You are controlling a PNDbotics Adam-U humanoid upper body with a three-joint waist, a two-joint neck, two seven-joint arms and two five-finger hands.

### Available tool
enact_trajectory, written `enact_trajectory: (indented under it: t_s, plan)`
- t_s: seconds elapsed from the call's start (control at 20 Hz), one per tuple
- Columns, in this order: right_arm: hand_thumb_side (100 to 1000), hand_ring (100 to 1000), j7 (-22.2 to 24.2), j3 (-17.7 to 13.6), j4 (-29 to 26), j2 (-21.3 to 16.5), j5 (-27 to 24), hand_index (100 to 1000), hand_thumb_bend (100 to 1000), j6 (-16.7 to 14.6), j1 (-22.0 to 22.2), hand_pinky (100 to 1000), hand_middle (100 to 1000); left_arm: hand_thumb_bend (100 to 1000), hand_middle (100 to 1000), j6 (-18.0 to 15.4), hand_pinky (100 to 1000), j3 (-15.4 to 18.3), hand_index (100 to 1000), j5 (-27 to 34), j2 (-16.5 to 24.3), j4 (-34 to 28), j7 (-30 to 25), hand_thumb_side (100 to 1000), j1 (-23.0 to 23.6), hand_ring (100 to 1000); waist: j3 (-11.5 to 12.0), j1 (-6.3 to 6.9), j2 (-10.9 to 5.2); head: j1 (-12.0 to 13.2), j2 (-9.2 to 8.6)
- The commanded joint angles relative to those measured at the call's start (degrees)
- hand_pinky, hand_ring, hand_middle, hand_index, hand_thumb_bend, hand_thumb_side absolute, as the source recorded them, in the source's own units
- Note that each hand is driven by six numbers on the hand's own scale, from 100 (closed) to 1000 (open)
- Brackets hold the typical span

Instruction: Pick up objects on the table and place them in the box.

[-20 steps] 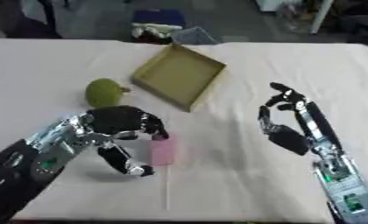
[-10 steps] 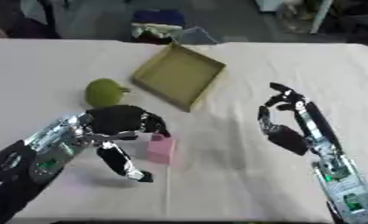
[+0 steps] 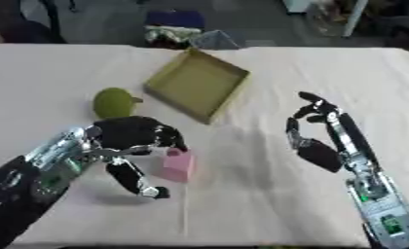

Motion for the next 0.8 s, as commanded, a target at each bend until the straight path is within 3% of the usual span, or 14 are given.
enact_trajectory:
  t_s: [0.05,0.3,0.8]
  plan:
    - [452,832,0.08,-0.31,-0.73,-0.35,0.07,937,100,-0.24,-0.88,764,617,480,777,-0.2,776,0.27,866,0.69,0.05,1.01,-0.39,563,-1.16,734,-0.06,-0.01,-0.67,-0.13,0.29]
    - [452,832,0.08,-0.31,-0.66,-0.26,0.07,937,100,-0.22,-0.94,764,617,417,740,-0.31,740,0.16,848,-0.3,-1.11,2.89,1.33,523,-1.73,688,-0.1,-0.11,-0.69,-0.04,0.29]
    - [454,832,0.08,-0.34,-0.65,-0.31,0.09,937,100,-0.23,-0.88,764,618,527,787,0.33,786,1.73,871,-1.45,0.14,-1.73,4.2,593,-1.27,740,0.02,-0.1,-0.72,-0.17,0.29]
